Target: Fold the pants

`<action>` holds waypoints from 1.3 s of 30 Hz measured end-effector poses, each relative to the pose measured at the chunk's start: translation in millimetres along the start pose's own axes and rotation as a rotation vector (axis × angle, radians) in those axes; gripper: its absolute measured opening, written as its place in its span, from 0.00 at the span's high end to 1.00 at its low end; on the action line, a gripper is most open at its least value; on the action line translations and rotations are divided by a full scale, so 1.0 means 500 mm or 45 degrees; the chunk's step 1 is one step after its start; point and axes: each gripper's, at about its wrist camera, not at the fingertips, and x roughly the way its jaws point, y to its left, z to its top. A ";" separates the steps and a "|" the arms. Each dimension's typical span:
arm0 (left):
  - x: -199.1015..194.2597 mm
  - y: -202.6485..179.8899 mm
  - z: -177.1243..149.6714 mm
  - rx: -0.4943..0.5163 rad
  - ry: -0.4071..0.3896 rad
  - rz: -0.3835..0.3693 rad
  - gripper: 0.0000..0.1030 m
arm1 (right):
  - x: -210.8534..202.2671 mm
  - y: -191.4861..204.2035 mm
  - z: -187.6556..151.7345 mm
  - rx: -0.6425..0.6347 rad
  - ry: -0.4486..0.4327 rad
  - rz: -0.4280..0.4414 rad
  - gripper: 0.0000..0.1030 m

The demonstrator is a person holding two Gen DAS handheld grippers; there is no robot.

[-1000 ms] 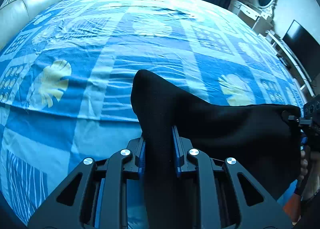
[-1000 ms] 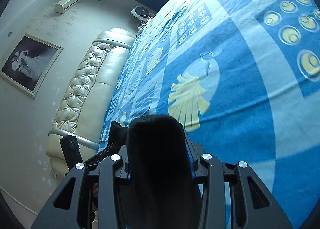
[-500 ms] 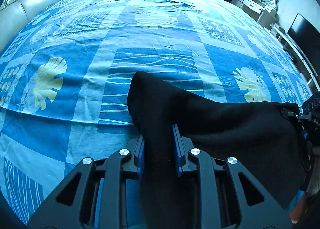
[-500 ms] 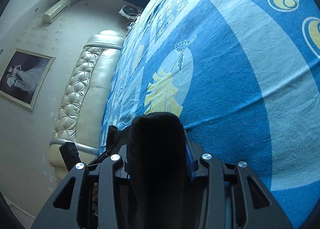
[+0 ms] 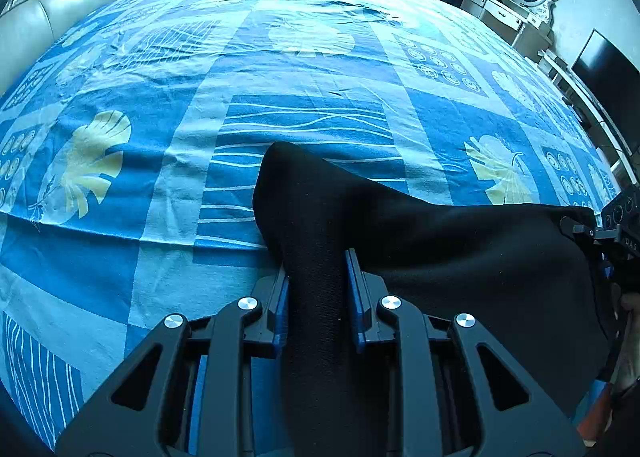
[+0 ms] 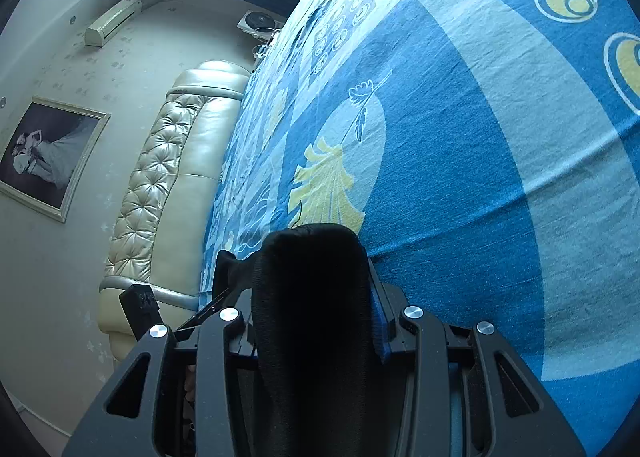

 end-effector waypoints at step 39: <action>-0.176 0.091 -0.288 -0.499 0.022 -0.506 0.13 | -0.246 -0.033 -0.219 0.198 -0.106 0.008 0.29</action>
